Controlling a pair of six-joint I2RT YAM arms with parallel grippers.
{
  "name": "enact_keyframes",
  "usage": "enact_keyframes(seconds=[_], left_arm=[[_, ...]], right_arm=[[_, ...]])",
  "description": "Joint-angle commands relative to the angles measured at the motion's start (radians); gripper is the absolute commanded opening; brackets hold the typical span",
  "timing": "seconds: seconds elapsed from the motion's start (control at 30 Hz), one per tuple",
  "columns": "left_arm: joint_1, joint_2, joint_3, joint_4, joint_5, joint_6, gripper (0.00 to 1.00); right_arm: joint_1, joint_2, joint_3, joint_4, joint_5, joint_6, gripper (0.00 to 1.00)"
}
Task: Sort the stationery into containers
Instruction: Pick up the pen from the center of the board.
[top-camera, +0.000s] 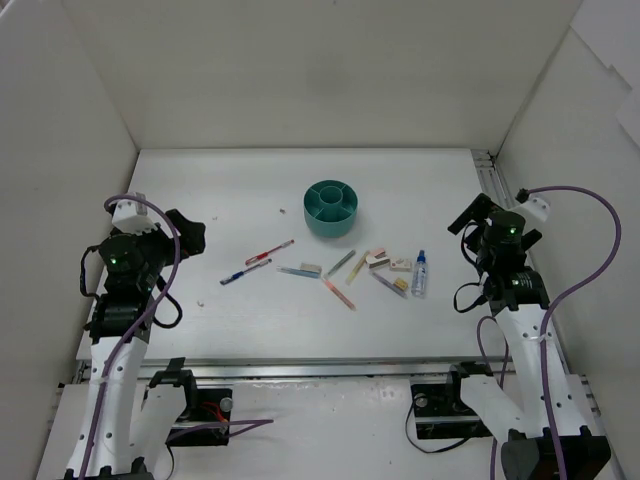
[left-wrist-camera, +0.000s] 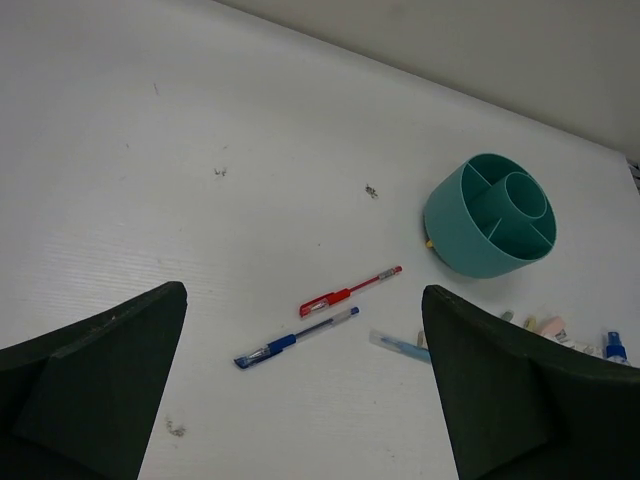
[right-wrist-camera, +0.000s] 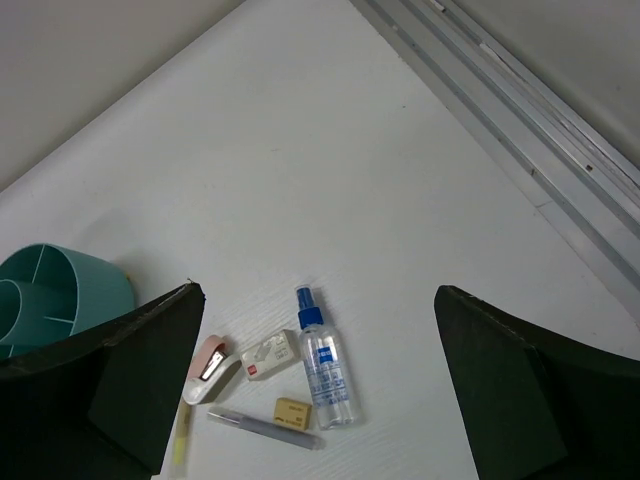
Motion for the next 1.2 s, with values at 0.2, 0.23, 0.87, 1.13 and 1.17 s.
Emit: enact_keyframes(seconds=[0.2,0.23,0.87,1.13,1.17], left_arm=[[0.001,0.027,-0.018,0.05,0.043,-0.006,1.0],[0.001,0.033,-0.022,0.059,0.06,-0.008,1.0],[-0.215,0.41,0.039,-0.045,-0.018,0.041,1.0],[-0.215,0.32,-0.074,-0.108,-0.113,-0.127,1.0],[-0.215,0.285,-0.086,-0.12,-0.119,-0.137,1.0]], right_arm=[[-0.002,0.076,0.061,0.039,-0.166,-0.078,0.98],[-0.001,0.102,0.064,0.036,-0.181,-0.087,0.98],[0.393,0.419,0.199,0.006,-0.47,-0.412,0.98],[0.641,0.793,0.501,0.016,-0.609,-0.894,0.98],[0.647,0.833,0.569,0.013,-0.655,-0.928,0.98]])
